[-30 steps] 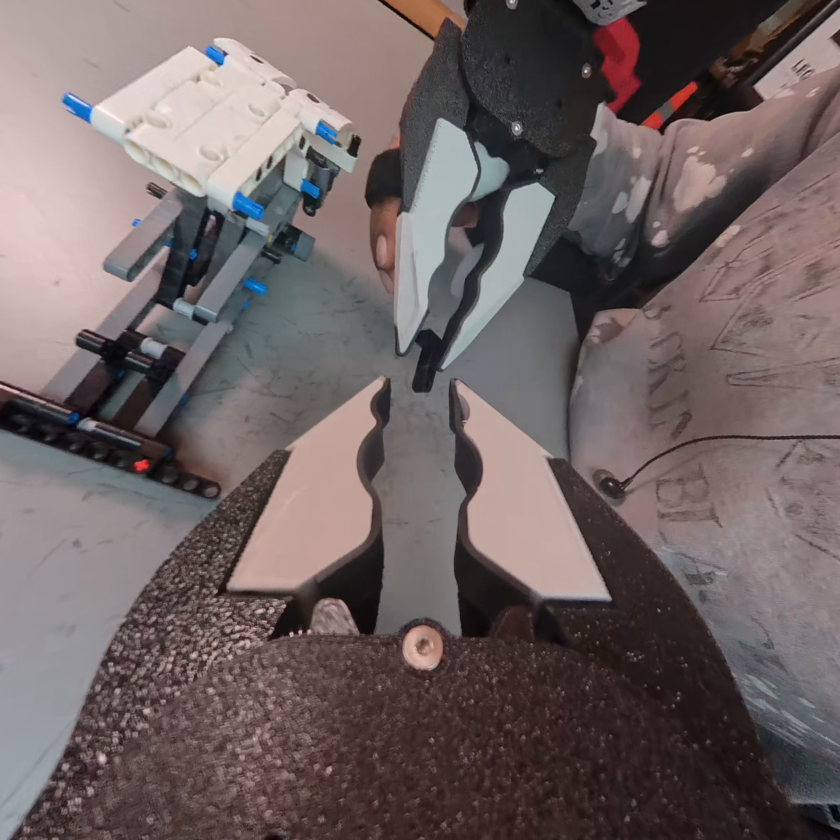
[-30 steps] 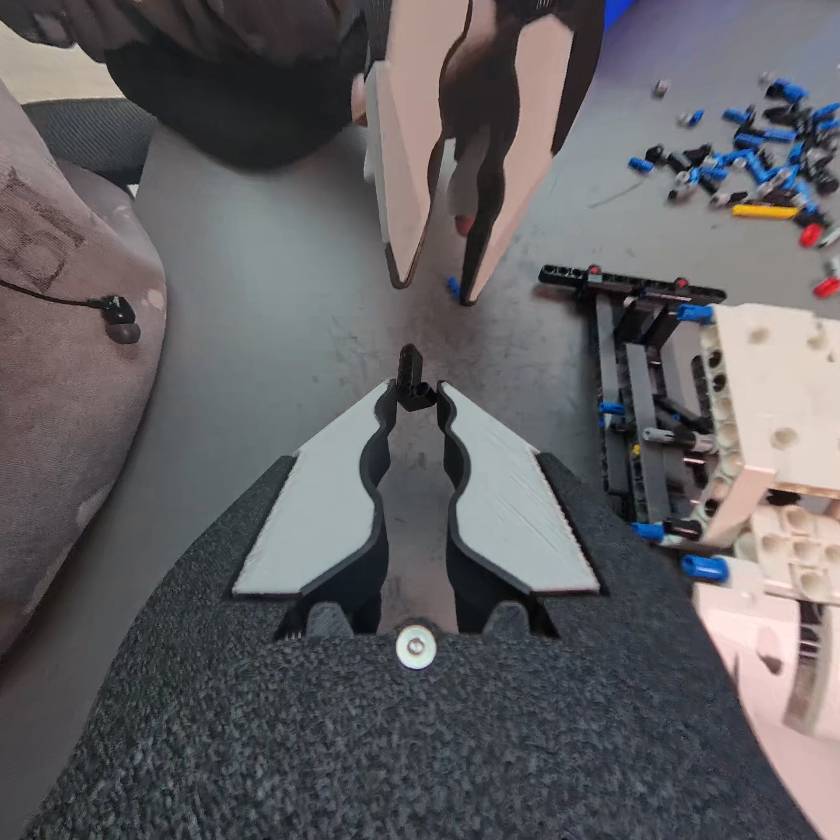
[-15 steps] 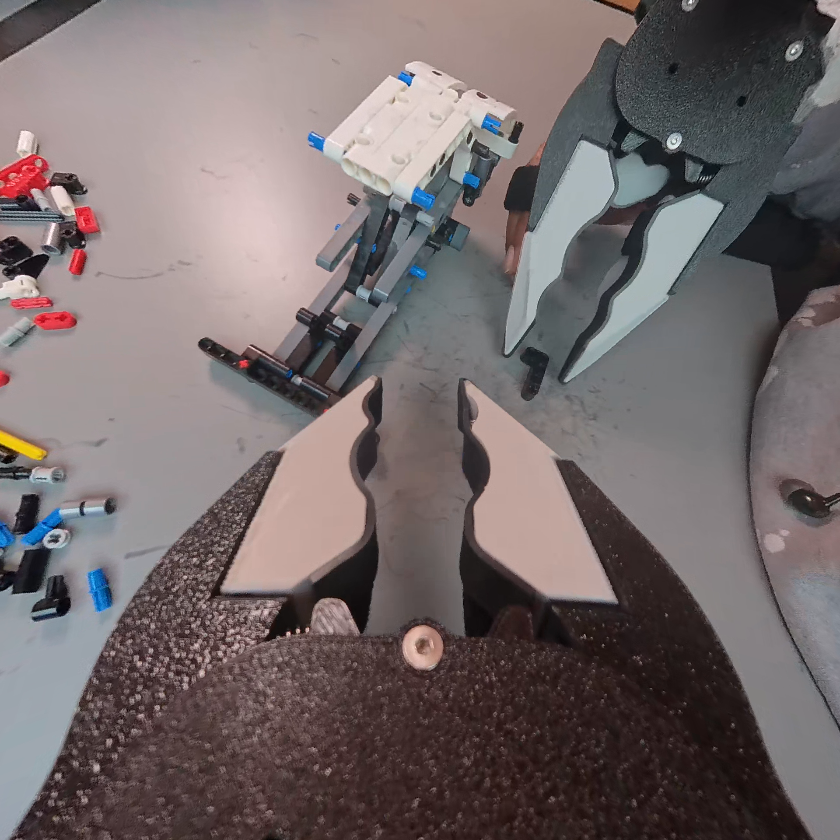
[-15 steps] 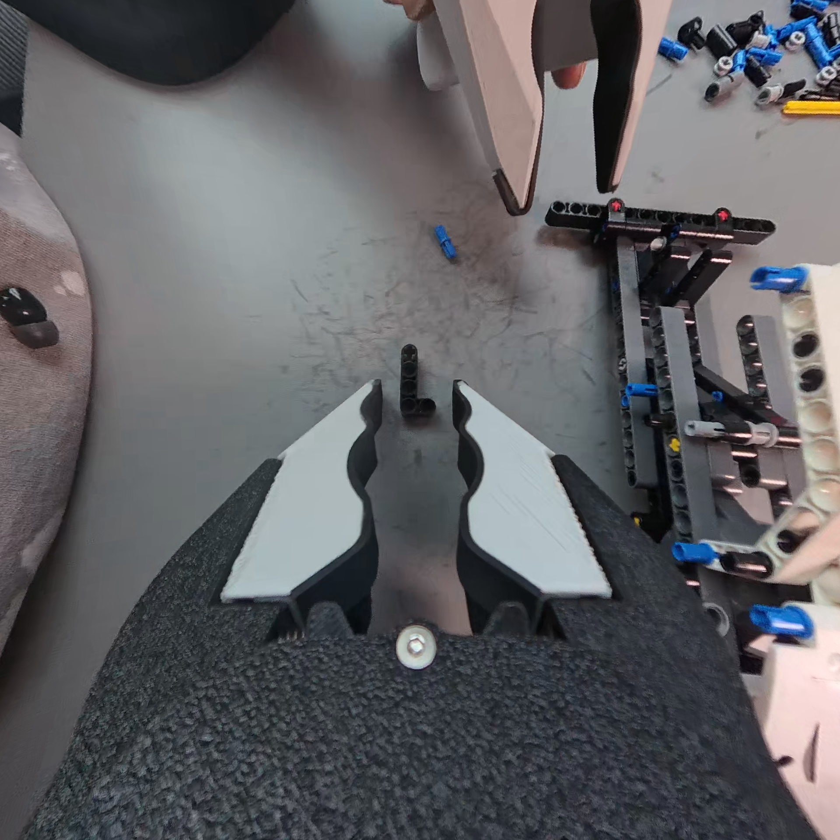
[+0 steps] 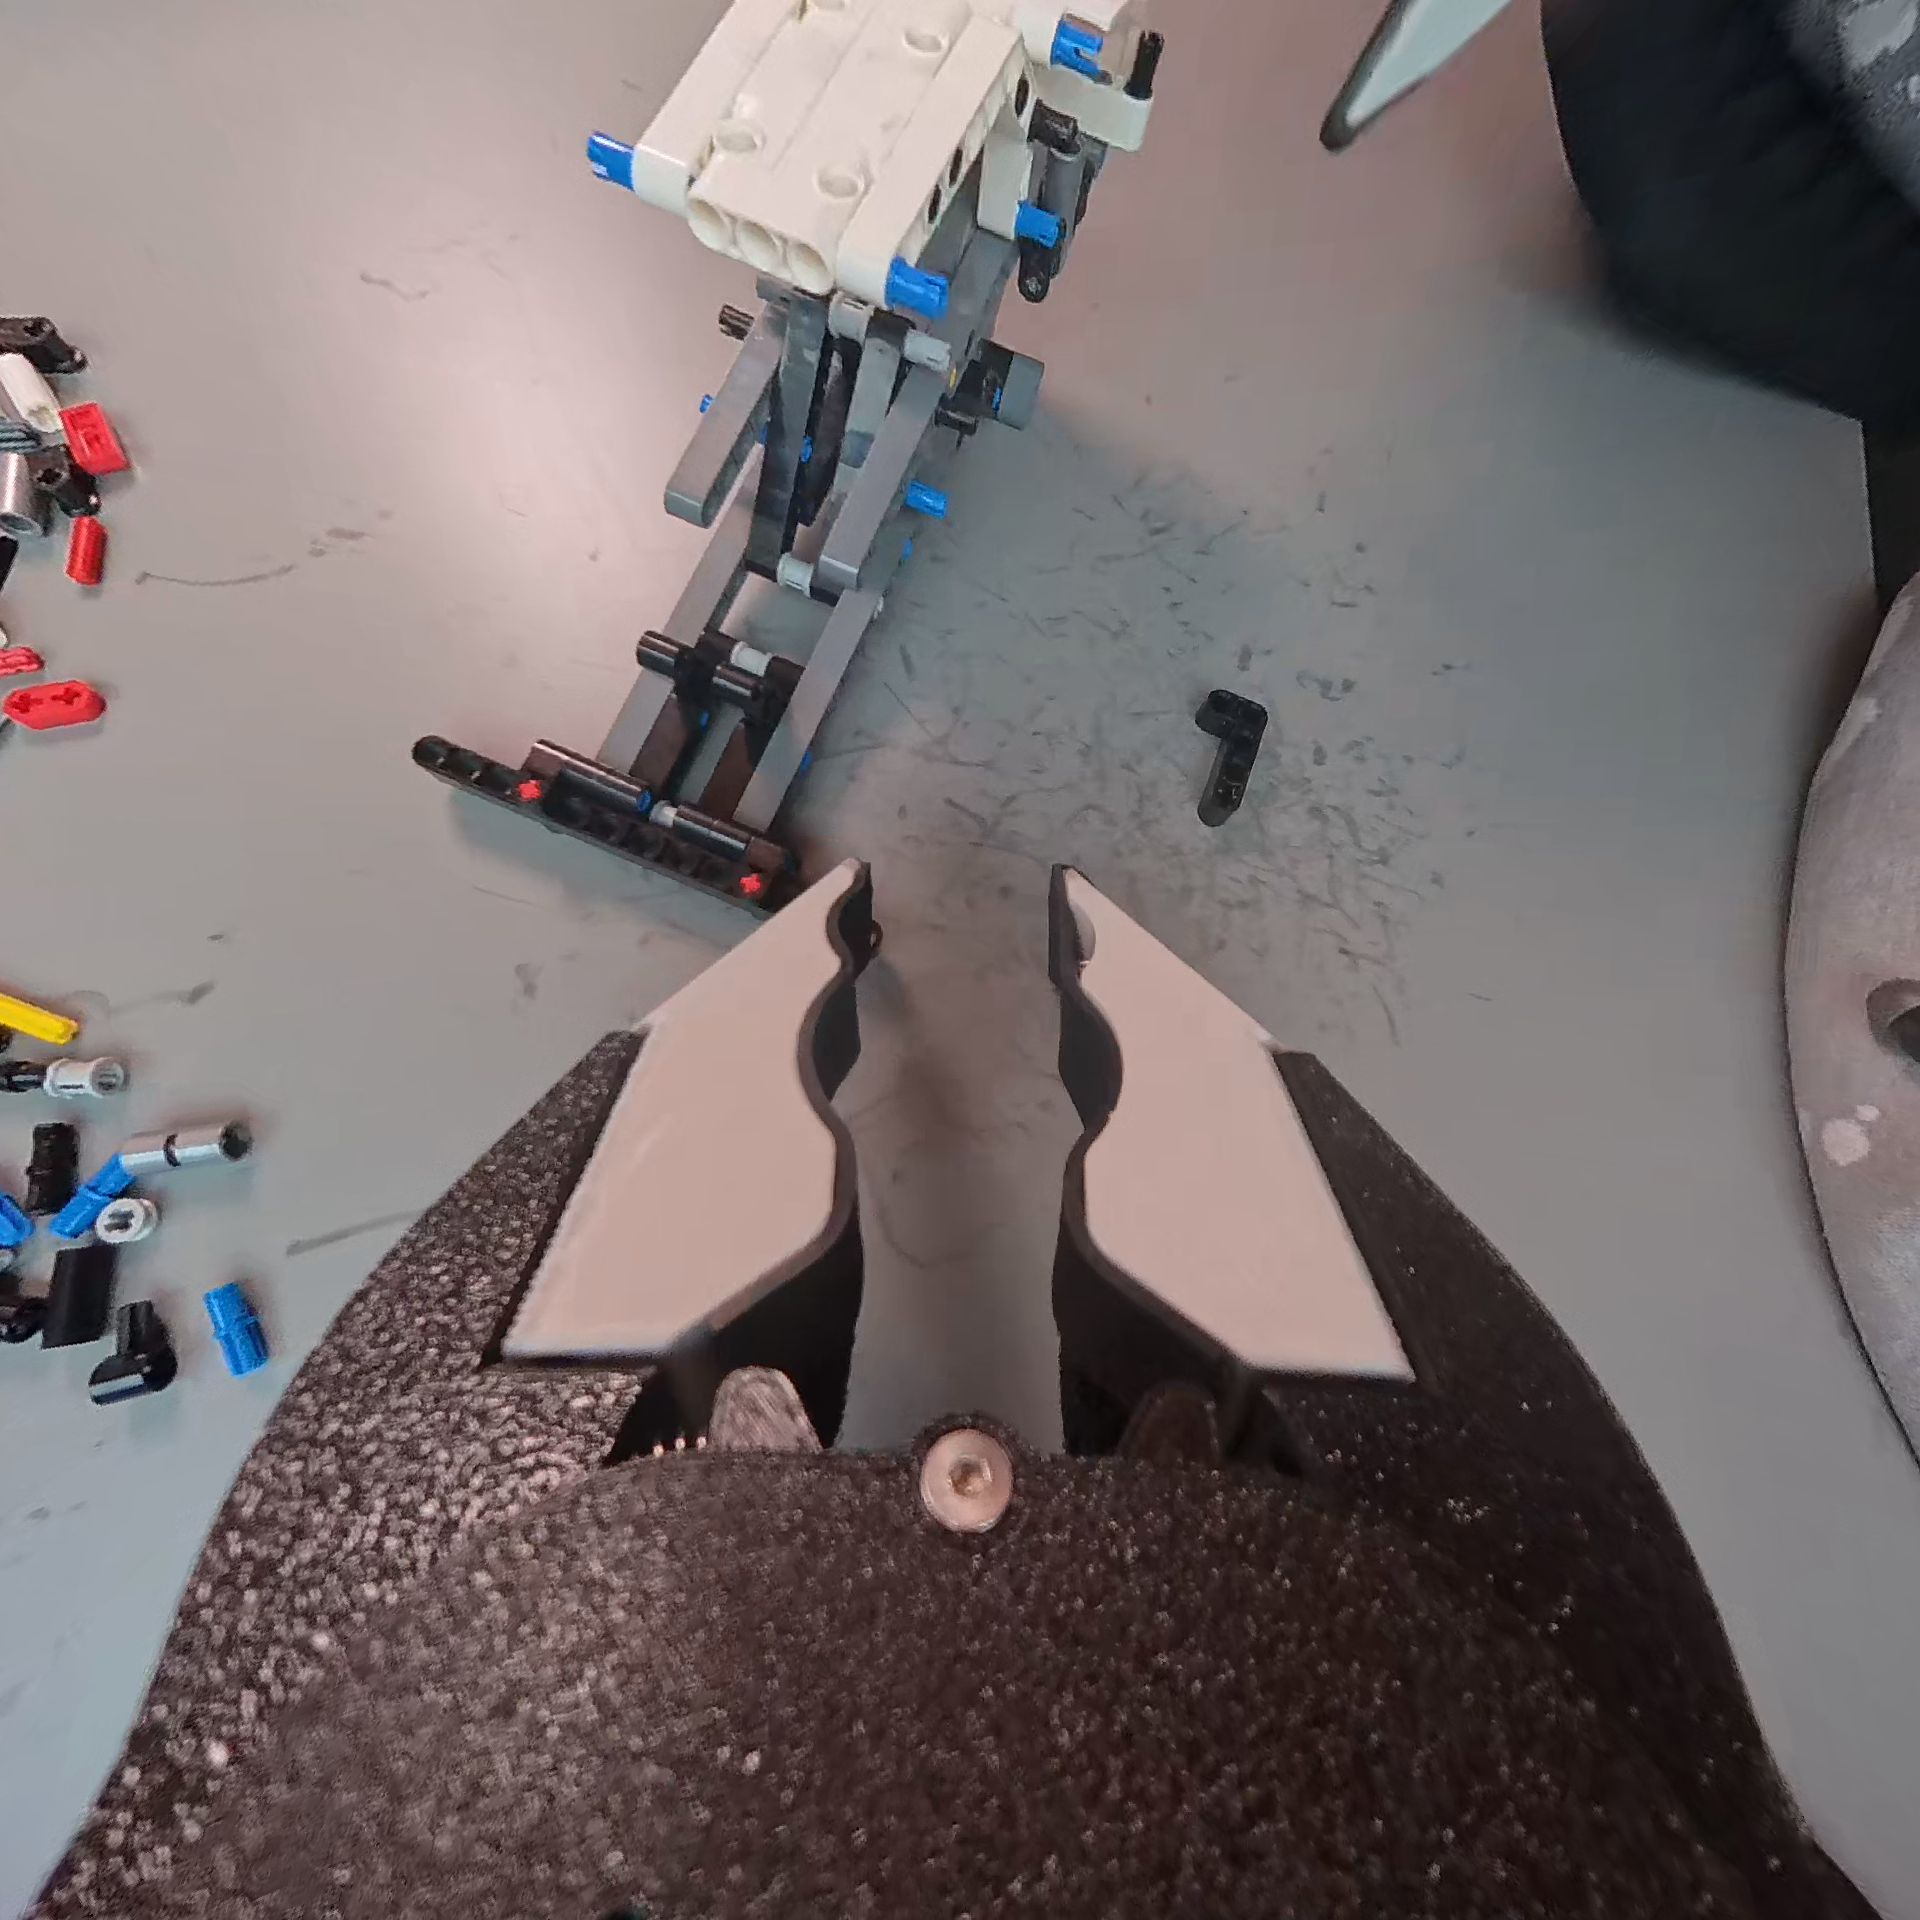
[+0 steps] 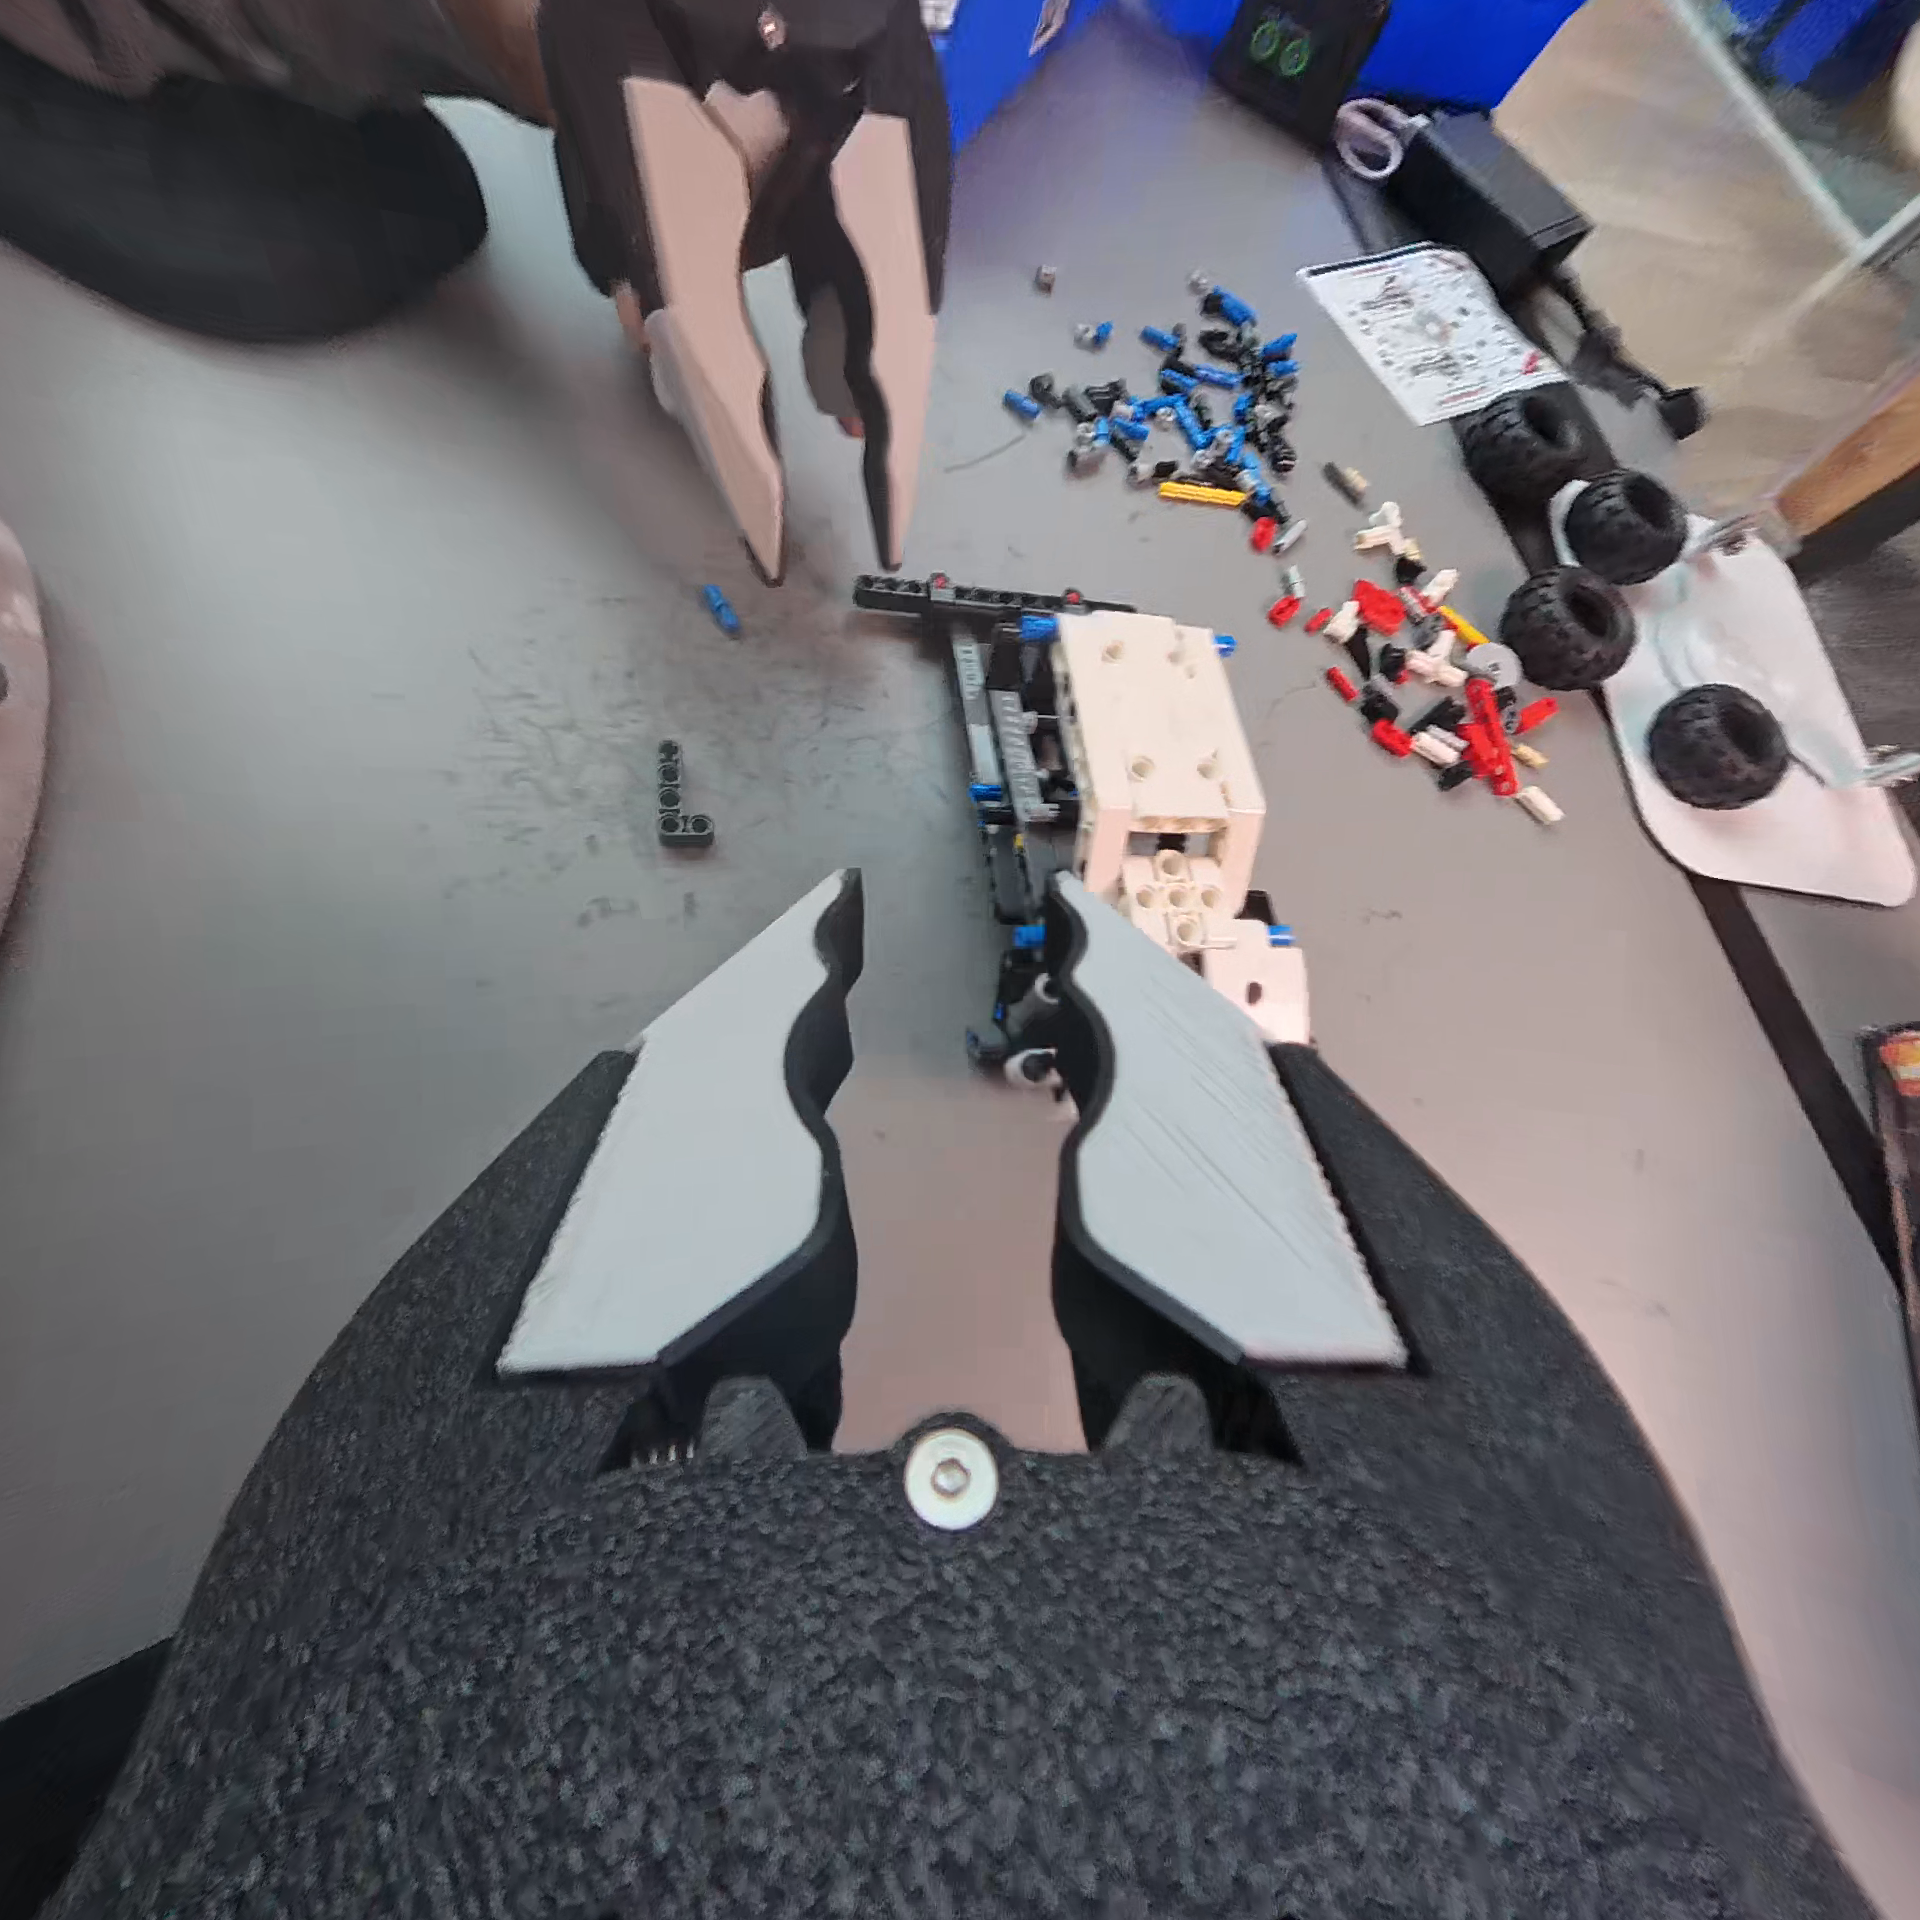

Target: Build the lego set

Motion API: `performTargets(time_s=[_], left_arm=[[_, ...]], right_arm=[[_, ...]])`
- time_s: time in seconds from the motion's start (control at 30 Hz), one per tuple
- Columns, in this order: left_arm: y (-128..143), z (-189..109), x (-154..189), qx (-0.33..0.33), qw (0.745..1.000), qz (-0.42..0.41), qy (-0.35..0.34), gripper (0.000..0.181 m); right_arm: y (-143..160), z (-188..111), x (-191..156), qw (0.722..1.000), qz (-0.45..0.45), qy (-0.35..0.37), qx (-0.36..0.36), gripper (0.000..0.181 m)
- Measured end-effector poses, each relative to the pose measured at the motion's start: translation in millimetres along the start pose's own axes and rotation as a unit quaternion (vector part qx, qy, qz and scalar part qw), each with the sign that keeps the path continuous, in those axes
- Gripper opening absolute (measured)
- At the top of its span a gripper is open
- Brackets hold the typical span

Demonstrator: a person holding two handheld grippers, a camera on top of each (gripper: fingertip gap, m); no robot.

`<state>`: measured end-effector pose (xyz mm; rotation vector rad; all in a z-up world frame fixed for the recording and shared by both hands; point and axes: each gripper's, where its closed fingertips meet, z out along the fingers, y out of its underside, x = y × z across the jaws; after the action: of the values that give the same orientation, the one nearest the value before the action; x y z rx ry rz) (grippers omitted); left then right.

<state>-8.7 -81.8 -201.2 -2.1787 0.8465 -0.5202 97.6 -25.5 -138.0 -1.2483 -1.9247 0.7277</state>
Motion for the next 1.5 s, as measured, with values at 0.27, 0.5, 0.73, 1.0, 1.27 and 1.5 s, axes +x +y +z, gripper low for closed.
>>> performTargets(time_s=[0.27, 0.5, 0.73, 1.0, 1.27, 1.5], left_arm=[[3, 16, 45, -0.018, 0.995, 0.047, 0.086, 0.026], [-4, 35, 61, -0.025, 0.993, 0.096, 0.067, 0.025], [2, 45, 63, -0.062, 0.988, 0.124, 0.061, 0.007], [-13, 29, 72, 0.002, 0.989, 0.057, 0.140, 0.006], [-55, -15, 71, 0.155, 0.959, -0.056, 0.231, 0.007], [-60, -17, 77, 0.162, 0.950, -0.074, 0.255, 0.008]], right_arm=[[39, 31, 54, 0.990, -0.003, 0.115, -0.075, 0.073], [59, 20, 90, 0.971, 0.029, 0.203, -0.120, 0.072], [27, 0, 89, 0.973, -0.002, 0.223, -0.062, 0.078], [-18, 34, -59, 0.991, -0.037, -0.122, 0.038, 0.056], [-51, 44, -60, 0.984, -0.055, -0.091, 0.141, 0.016], [-56, 35, -63, 0.973, 0.022, -0.152, 0.173, 0.016]])
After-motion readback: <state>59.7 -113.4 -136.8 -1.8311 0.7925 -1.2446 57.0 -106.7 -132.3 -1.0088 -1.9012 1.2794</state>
